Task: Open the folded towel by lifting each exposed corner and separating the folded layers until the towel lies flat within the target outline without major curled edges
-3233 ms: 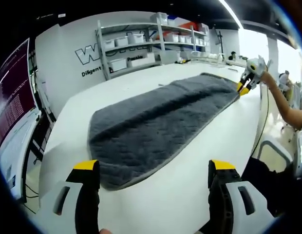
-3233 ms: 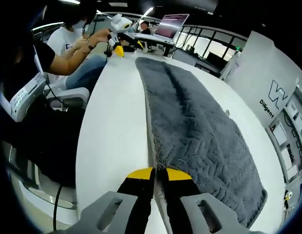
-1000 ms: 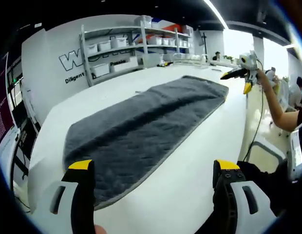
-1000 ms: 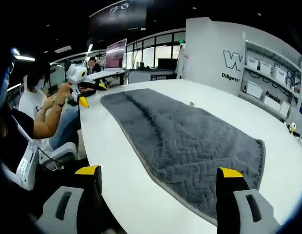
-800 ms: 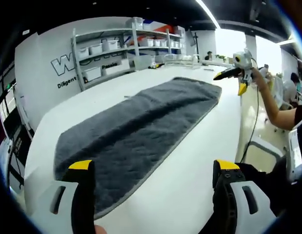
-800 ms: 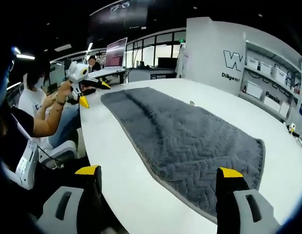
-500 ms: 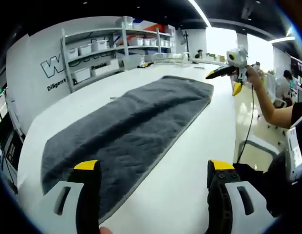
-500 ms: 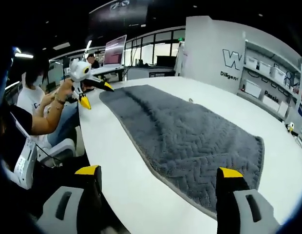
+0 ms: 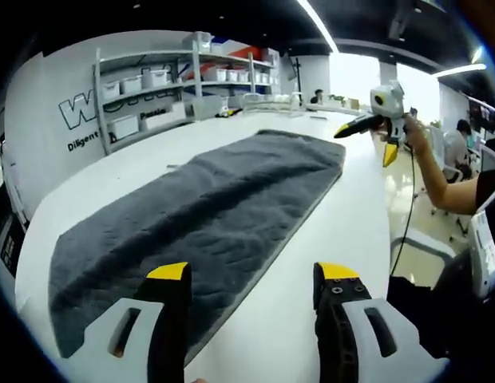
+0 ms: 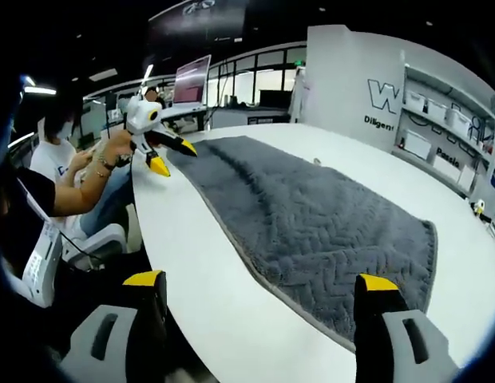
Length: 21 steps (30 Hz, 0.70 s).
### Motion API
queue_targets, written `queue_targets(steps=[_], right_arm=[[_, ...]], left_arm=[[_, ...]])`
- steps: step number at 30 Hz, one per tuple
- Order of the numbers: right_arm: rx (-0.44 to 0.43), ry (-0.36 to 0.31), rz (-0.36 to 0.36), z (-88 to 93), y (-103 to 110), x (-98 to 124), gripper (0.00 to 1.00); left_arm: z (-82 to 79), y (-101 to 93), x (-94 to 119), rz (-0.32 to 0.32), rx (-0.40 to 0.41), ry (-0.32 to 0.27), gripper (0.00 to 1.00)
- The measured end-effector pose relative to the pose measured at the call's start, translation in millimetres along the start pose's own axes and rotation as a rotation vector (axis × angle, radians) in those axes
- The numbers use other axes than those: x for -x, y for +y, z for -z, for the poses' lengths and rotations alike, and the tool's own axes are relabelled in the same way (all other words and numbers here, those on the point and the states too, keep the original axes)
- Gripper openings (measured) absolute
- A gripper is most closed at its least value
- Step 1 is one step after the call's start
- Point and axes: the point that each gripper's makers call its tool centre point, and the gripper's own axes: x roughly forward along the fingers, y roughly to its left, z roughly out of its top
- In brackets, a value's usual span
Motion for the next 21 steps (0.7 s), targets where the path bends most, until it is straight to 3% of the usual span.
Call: queue_targets(steps=[3, 7, 14, 17, 21], right_arm=[[0.007, 0.002, 0.000, 0.0, 0.7, 0.4, 0.99], [0.017, 0.009, 0.003, 0.7, 4.0, -0.1, 0.99], [0.022, 0.012, -0.004, 0.9, 4.2, 0.8, 0.98], [0.036, 0.029, 0.003, 4.4, 3.1, 1.3, 0.97], [0.029, 0.028, -0.001, 6.1, 3.7, 1.2, 0.97]], left_arm=[[1.1, 3.3, -2.2, -0.008, -0.002, 0.000, 0.50], [2.6, 0.8, -6.8, 0.030, 0.017, -0.010, 0.38], [7.7, 0.8, -12.2, 0.030, 0.036, 0.001, 0.31], [4.5, -2.5, -13.7, 0.059, 0.116, -0.028, 0.30], [12.3, -0.8, -16.3, 0.036, 0.094, 0.000, 0.28]])
